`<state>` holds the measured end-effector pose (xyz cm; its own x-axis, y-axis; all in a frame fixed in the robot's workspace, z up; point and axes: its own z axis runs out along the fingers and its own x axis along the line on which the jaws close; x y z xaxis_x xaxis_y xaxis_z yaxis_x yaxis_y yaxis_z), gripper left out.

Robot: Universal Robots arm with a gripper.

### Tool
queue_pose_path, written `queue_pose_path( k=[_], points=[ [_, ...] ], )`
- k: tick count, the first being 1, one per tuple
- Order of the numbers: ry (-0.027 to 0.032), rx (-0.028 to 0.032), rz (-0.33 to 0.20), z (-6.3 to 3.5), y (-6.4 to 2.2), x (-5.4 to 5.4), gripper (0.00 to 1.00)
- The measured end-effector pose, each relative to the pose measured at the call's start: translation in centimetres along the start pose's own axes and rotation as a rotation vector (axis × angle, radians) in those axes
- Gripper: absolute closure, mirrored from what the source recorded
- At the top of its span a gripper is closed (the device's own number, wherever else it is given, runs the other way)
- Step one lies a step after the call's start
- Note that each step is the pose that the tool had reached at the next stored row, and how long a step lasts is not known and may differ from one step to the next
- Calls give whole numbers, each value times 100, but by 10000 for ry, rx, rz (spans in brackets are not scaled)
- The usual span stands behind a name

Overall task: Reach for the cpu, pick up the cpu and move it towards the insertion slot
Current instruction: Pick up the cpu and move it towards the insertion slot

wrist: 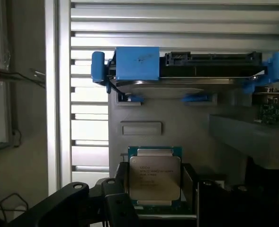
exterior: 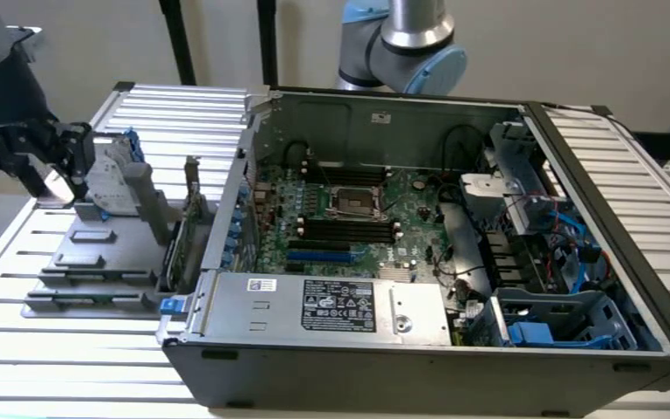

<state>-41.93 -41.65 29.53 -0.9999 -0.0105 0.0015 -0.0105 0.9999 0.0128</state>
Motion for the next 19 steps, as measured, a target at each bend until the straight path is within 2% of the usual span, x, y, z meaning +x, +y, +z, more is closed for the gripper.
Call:
queue_pose_path(
  k=[8,15,19],
  points=[
    [3,-135,-104,-364,-12,-201,45],
    [38,-230,-128,-680,-12,-509,45],
    [59,-290,-129,-803,-12,-690,45]
  ],
)
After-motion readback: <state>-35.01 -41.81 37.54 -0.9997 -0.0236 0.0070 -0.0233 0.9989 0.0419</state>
